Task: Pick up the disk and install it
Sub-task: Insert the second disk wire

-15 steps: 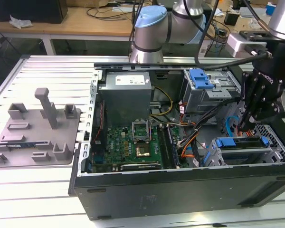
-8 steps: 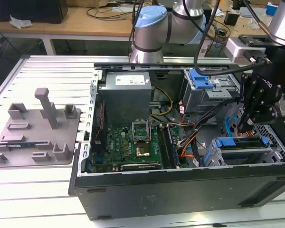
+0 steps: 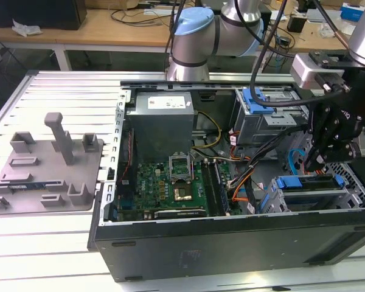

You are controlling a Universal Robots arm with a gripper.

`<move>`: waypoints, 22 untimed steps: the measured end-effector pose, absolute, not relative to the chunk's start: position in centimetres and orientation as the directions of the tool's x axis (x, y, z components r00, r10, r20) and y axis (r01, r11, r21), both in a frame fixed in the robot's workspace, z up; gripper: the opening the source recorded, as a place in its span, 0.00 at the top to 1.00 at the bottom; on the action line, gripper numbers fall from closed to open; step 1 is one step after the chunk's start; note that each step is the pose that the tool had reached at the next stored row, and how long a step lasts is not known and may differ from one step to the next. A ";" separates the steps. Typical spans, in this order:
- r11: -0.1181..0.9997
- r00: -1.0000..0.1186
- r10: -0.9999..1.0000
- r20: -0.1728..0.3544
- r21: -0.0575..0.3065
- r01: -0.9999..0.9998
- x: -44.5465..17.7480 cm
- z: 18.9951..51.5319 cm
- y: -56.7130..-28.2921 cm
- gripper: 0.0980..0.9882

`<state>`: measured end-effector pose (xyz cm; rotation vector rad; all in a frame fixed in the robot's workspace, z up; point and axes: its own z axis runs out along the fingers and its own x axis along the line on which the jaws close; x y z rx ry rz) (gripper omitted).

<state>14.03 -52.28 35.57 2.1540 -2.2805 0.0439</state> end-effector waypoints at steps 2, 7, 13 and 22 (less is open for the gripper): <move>0.056 -0.057 -0.998 0.018 -0.017 -0.998 14.0 35.5 -52.5 0.93; 0.056 -0.056 -0.998 0.018 -0.017 -0.998 14.1 35.5 -52.6 0.93; 0.035 -0.036 -0.999 0.018 -0.017 -0.999 14.1 35.4 -52.8 0.93; 0.011 -0.012 -1.000 0.014 -0.019 -1.000 14.1 35.4 -52.9 0.93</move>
